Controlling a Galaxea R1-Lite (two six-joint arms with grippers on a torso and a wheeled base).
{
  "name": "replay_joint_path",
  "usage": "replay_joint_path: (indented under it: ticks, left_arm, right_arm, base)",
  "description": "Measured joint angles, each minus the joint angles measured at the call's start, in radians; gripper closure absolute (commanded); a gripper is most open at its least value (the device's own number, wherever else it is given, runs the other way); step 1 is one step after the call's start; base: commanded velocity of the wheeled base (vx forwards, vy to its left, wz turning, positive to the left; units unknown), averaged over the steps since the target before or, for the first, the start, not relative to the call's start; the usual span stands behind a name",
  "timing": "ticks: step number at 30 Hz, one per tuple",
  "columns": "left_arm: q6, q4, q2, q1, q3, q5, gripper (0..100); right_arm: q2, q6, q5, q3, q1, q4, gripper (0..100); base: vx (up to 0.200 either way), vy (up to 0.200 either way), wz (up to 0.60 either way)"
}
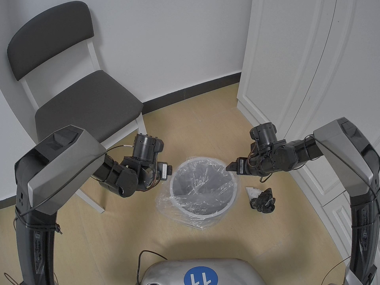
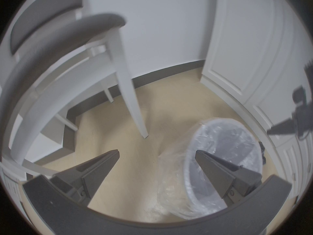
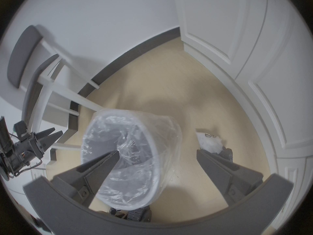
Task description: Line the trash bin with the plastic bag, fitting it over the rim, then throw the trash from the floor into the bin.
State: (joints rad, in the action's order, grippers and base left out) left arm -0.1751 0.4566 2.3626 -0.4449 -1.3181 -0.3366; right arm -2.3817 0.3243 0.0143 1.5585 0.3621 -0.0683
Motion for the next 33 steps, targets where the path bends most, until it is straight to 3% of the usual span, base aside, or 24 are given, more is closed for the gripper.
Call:
replay_joint_path:
  ticks: [5, 11, 18, 21, 25, 28, 33]
  left_arm:
    - [0.081, 0.009, -0.039, -0.09, 0.035, -0.05, 0]
    - [0.178, 0.008, -0.007, -0.154, -0.004, -0.117, 0]
    - [0.221, -0.038, 0.073, -0.199, -0.103, -0.15, 0]
    - [0.236, -0.064, 0.112, -0.218, -0.15, -0.18, 0]
    - [0.251, -0.086, 0.161, -0.241, -0.203, -0.206, 0]
    - [0.253, -0.096, 0.186, -0.244, -0.228, -0.21, 0]
    - [0.254, -0.122, 0.217, -0.246, -0.263, -0.223, 0]
  right_arm:
    - [0.094, -0.096, 0.015, -0.05, -0.05, -0.014, 0]
    - [0.212, -0.349, 0.013, -0.158, -0.208, -0.081, 0]
    - [0.288, -0.505, 0.004, -0.3, -0.342, -0.401, 0]
    - [0.305, -0.55, -0.005, -0.355, -0.386, -0.473, 0]
    - [0.321, -0.55, -0.034, -0.39, -0.406, -0.494, 0]
    - [0.335, -0.501, -0.094, -0.397, -0.408, -0.493, 0]
    - [0.382, -0.299, -0.325, -0.41, -0.391, -0.486, 0]
  base:
    - [0.0, 0.0, 0.0]
    - [0.0, 0.0, 0.0]
    - [0.0, 0.0, 0.0]
    - [0.0, 0.0, 0.0]
    - [0.0, 0.0, 0.0]
    - [0.0, 0.0, 0.0]
    - [0.0, 0.0, 0.0]
